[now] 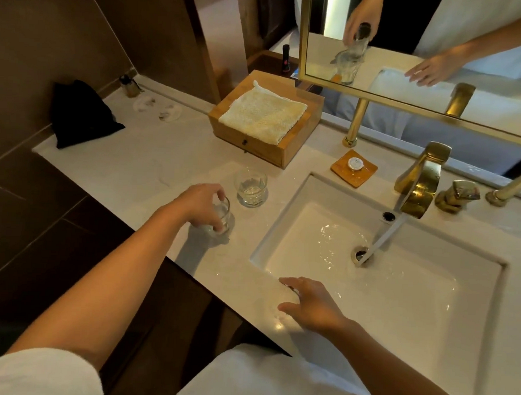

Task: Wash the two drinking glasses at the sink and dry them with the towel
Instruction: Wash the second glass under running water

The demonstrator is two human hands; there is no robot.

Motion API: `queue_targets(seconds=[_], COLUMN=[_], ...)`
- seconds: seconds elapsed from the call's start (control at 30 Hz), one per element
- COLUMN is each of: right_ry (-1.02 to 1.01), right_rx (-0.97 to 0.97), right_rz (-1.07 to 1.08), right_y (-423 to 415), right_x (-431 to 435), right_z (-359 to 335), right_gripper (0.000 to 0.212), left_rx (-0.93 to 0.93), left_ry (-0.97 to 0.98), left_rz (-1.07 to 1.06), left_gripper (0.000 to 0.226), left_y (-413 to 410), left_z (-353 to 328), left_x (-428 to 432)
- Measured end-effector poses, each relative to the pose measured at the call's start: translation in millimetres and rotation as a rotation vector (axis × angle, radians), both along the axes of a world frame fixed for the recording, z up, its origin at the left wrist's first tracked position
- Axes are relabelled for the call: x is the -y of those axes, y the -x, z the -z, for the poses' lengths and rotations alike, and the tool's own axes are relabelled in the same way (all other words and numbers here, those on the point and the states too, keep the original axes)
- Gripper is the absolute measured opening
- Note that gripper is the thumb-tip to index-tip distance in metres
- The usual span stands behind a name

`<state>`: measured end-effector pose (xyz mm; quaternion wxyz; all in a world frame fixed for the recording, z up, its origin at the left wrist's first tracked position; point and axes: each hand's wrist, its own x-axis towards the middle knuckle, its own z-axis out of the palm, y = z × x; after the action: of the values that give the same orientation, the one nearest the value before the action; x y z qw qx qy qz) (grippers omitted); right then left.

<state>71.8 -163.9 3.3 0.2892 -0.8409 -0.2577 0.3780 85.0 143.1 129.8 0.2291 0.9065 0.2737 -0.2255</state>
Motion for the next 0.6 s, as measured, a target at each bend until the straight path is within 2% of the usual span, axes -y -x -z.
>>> queue_targets(seconds=[0.13,0.2,0.27,0.33,0.43,0.53,0.6], right_ry=[-0.114,-0.204,-0.361,-0.584,-0.85,-1.003,-1.011], right_rx=[-0.336,-0.603,-0.873,-1.053,-1.147,-1.147,-1.171], right_rz=[0.294,0.573,0.849,1.02,1.079,1.109,1.096], right_y=[-17.0,-29.6,-44.8,-60.2,-81.4,-104.7,-121.3], right_x=[7.7,16.5,32.9,51.8,74.0,83.6,86.4], right_z=[-17.6,-28.6,-37.9,-41.7,-44.6,-39.5,-35.9], right_gripper=[0.035,0.025,0.026,0.035,0.043,0.047,0.048], left_rx=[0.001,0.046,0.097,0.175,0.315,0.388,0.43], left_ry=[0.377,0.545,0.615,0.549,0.335,0.326,0.359], left_rz=[0.141,0.206,0.265,0.367,0.551,0.578,0.573], left_gripper=[0.063,0.064,0.064,0.065,0.077,0.09,0.09], left_y=[-1.1,-13.9,-33.5,-55.7,-83.2,-100.9,-108.0], left_z=[-16.2,-12.3,-1.4,10.8,22.6,37.0,49.9], left_x=[62.8,99.0,136.5,171.5,217.1,243.4,249.8])
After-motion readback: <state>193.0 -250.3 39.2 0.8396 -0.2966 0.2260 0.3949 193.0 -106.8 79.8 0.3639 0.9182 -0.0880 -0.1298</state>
